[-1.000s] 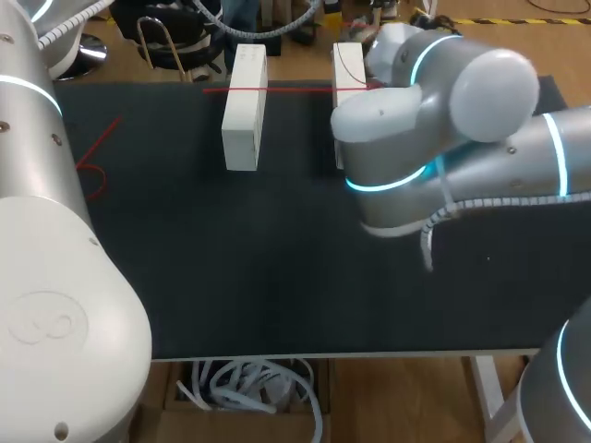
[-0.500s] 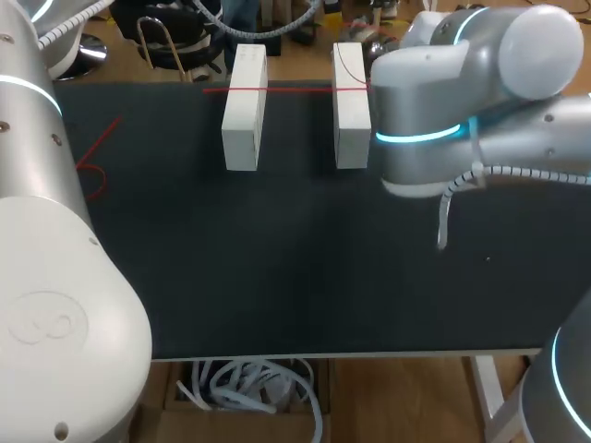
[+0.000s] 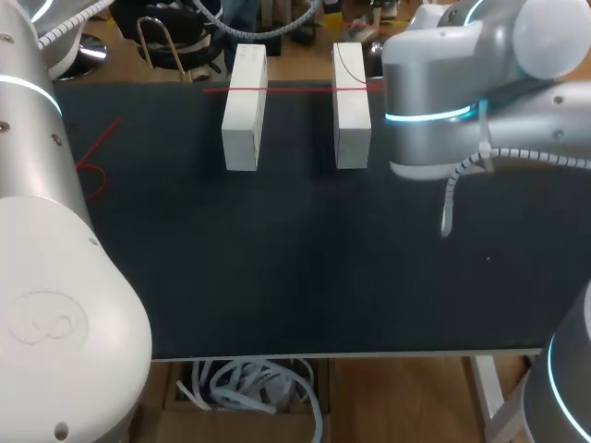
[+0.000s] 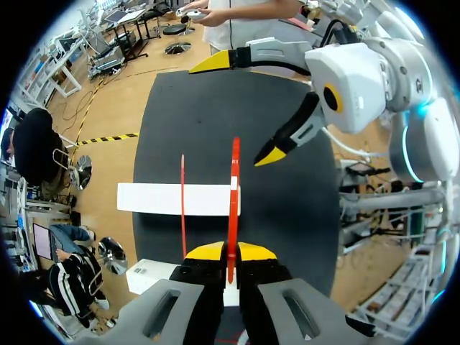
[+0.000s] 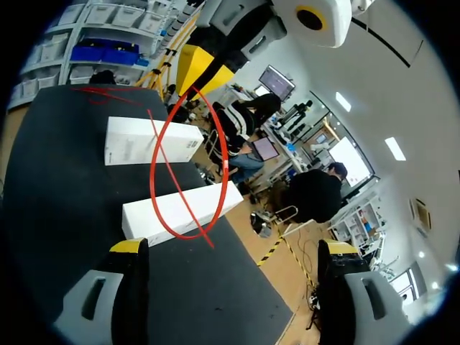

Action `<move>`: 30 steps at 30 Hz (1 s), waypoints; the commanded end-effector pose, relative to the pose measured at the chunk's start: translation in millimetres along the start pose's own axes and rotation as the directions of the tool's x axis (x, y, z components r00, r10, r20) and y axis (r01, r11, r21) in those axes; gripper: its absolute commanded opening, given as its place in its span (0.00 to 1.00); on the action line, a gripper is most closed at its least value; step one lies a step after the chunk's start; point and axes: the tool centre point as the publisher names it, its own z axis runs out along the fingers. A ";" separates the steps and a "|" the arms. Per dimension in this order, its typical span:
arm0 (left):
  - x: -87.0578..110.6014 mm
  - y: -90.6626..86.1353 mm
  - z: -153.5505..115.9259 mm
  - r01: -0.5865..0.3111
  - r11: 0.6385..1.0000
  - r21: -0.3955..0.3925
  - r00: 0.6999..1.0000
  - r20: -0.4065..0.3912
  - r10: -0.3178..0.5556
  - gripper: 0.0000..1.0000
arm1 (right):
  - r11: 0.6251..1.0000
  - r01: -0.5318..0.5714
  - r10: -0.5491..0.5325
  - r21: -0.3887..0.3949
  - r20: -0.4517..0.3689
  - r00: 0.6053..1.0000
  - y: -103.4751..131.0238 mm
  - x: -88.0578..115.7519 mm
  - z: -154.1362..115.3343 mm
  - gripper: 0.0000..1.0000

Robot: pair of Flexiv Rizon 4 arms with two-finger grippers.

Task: Grab the tape and strap the tape.

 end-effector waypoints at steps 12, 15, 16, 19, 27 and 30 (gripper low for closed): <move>32.6 166.8 -44.8 0.557 0.818 -0.142 0.829 0.147 -0.539 0.00 | 1.000 0.001 -0.001 0.001 -0.049 0.999 -0.1 -3.3 -3.1 1.00; 49.9 222.3 -47.3 0.672 0.716 -0.187 0.740 0.168 -0.651 0.00 | 1.000 0.001 -0.001 0.001 -0.049 0.999 -0.1 -3.3 -3.1 1.00; 56.7 241.3 -46.6 0.707 0.680 -0.194 0.707 0.155 -0.690 0.00 | 1.000 0.001 -0.001 0.001 -0.049 0.999 -0.1 -3.3 -3.1 1.00; 71.8 275.7 -46.4 0.756 0.610 -0.237 0.649 0.153 -0.745 0.00 | 1.000 0.001 -0.001 0.001 -0.049 0.999 -0.1 -3.3 -3.1 1.00; 79.9 305.4 -45.8 0.764 0.605 -0.226 0.637 0.111 -0.763 1.00 | 1.000 0.001 -0.001 0.001 -0.049 0.999 -0.1 -3.3 -3.1 1.00; 79.9 305.4 -45.8 0.764 0.605 -0.226 0.637 0.111 -0.763 1.00 | 1.000 0.001 -0.001 0.001 -0.049 0.999 -0.1 -3.3 -3.1 1.00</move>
